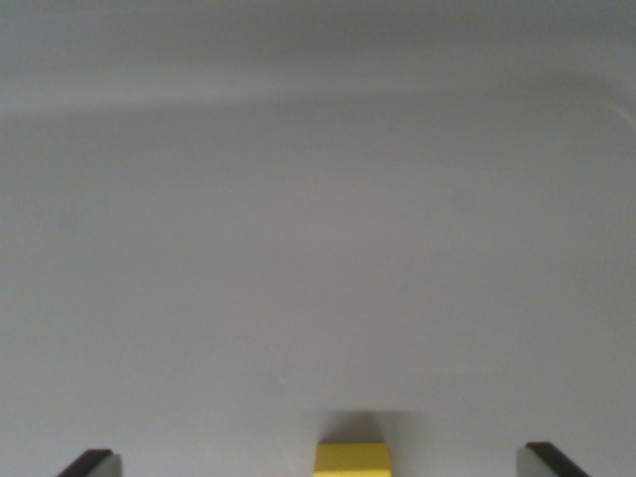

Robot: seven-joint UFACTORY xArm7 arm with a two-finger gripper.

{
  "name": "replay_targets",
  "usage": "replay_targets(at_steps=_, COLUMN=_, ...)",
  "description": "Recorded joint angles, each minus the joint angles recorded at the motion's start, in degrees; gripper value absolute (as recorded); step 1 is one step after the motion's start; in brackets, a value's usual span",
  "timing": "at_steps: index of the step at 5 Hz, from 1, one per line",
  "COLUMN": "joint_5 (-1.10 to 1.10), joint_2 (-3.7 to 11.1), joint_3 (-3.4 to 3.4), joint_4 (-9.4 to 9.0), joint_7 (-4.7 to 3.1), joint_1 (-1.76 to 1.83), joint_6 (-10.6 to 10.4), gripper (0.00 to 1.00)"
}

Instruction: Pick yellow cube

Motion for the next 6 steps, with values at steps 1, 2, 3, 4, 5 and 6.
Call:
replay_targets(at_steps=1, joint_5=-0.01, joint_2=0.45, joint_3=-0.08, joint_4=-2.34, joint_7=-0.25, joint_1=0.06, joint_6=-2.6, gripper=0.0)
replay_targets(at_steps=2, joint_5=-0.01, joint_2=0.45, joint_3=-0.08, joint_4=-2.34, joint_7=-0.25, joint_1=0.06, joint_6=-2.6, gripper=0.0)
replay_targets(at_steps=3, joint_5=-0.02, joint_2=0.92, joint_3=-0.17, joint_4=-4.79, joint_7=-0.52, joint_1=0.12, joint_6=-5.3, gripper=0.0)
replay_targets(at_steps=4, joint_5=-0.02, joint_2=0.92, joint_3=-0.17, joint_4=-4.79, joint_7=-0.52, joint_1=0.12, joint_6=-5.3, gripper=0.0)
replay_targets(at_steps=5, joint_5=-0.03, joint_2=1.39, joint_3=-0.26, joint_4=-7.25, joint_7=-0.78, joint_1=0.18, joint_6=-7.9, gripper=0.0)
replay_targets(at_steps=6, joint_5=-0.03, joint_2=1.39, joint_3=-0.26, joint_4=-7.25, joint_7=-0.78, joint_1=0.18, joint_6=-7.9, gripper=0.0)
